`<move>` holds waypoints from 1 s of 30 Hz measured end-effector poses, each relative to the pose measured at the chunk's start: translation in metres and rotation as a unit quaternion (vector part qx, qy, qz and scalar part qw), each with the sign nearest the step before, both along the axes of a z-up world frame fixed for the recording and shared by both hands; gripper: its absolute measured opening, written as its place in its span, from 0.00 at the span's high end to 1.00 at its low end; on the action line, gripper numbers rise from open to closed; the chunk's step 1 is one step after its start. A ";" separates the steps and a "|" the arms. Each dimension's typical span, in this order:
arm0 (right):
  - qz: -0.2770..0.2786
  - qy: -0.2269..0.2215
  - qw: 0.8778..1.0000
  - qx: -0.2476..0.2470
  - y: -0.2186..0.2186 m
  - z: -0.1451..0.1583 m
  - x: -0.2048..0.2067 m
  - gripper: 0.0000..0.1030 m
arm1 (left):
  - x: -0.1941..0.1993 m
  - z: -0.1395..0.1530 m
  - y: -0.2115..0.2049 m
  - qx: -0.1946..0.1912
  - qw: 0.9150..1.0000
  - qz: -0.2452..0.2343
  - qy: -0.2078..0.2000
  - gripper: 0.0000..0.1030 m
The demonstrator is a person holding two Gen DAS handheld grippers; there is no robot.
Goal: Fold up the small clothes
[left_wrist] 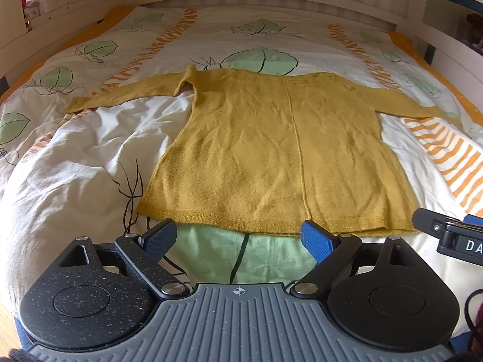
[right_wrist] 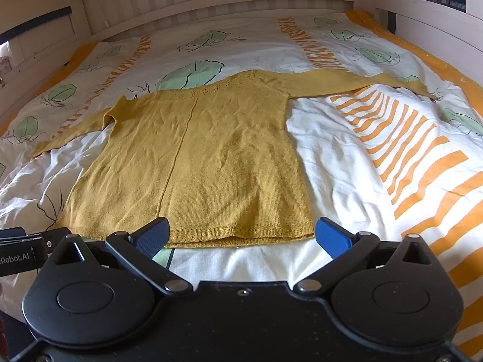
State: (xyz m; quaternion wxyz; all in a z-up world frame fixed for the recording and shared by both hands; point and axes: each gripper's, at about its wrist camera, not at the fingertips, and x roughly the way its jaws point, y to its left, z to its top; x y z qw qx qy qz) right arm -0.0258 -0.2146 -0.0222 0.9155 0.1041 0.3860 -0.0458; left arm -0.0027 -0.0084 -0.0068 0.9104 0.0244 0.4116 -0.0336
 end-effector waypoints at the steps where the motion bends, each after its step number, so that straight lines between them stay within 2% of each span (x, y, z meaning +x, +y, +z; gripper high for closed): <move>1: 0.000 0.001 1.000 0.001 0.000 0.000 0.000 0.01 | 0.001 0.000 0.000 0.000 1.000 0.000 0.001 0.13; 30: 0.008 0.018 1.000 0.021 0.004 -0.010 0.004 0.01 | 0.003 -0.009 0.002 0.006 1.000 0.000 0.010 0.13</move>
